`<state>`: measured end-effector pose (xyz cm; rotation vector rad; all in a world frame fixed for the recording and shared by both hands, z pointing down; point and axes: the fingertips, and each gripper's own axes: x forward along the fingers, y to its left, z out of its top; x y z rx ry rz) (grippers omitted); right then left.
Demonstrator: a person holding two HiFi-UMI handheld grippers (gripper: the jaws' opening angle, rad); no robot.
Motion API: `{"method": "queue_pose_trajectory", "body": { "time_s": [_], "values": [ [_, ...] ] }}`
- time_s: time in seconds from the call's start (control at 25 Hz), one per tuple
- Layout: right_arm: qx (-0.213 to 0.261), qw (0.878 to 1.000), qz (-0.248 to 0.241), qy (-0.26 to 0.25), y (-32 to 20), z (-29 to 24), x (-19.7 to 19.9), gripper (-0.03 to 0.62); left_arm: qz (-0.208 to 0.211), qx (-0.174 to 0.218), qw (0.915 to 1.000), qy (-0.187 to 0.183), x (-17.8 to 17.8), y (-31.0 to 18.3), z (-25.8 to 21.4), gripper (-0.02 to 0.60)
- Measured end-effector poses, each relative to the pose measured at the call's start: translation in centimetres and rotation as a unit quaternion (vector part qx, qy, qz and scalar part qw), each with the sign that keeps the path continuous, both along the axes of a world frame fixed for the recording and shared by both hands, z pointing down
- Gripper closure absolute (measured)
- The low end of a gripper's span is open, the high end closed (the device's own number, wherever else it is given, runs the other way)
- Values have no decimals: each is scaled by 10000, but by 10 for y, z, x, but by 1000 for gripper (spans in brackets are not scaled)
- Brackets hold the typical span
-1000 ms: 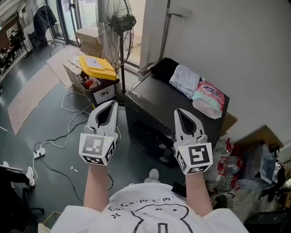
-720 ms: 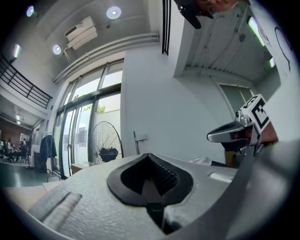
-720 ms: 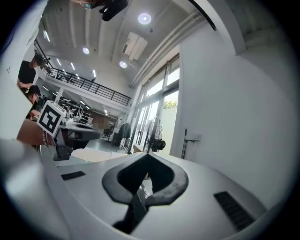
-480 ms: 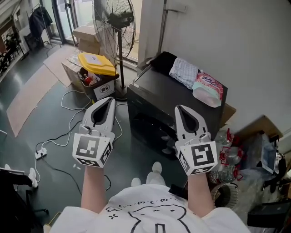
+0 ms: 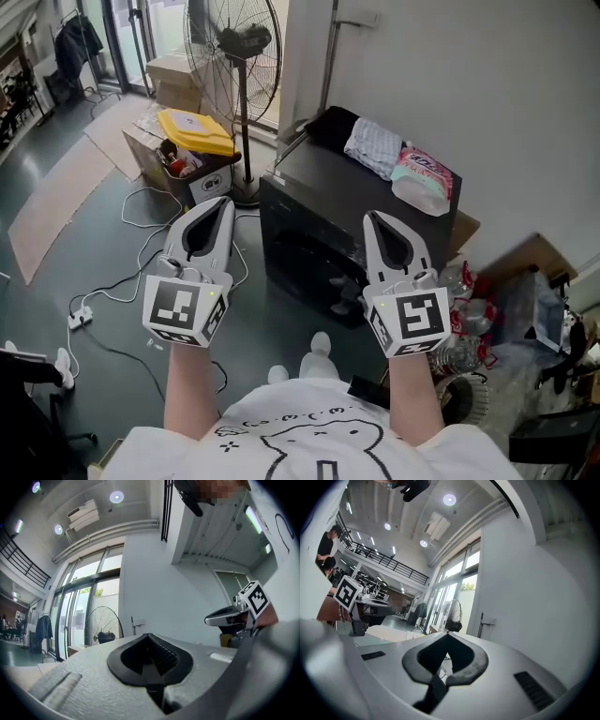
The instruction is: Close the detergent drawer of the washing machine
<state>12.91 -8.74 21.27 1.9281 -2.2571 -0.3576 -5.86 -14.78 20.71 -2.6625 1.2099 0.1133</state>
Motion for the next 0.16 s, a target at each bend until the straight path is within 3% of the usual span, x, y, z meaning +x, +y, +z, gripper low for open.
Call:
{"method": "queue_pose_trajectory", "body": {
  "time_s": [0.16],
  "values": [
    [18, 10000, -28, 64, 1, -4, -2, 595, -22, 17, 10000, 80, -1, 2, -6, 566]
  ]
}}
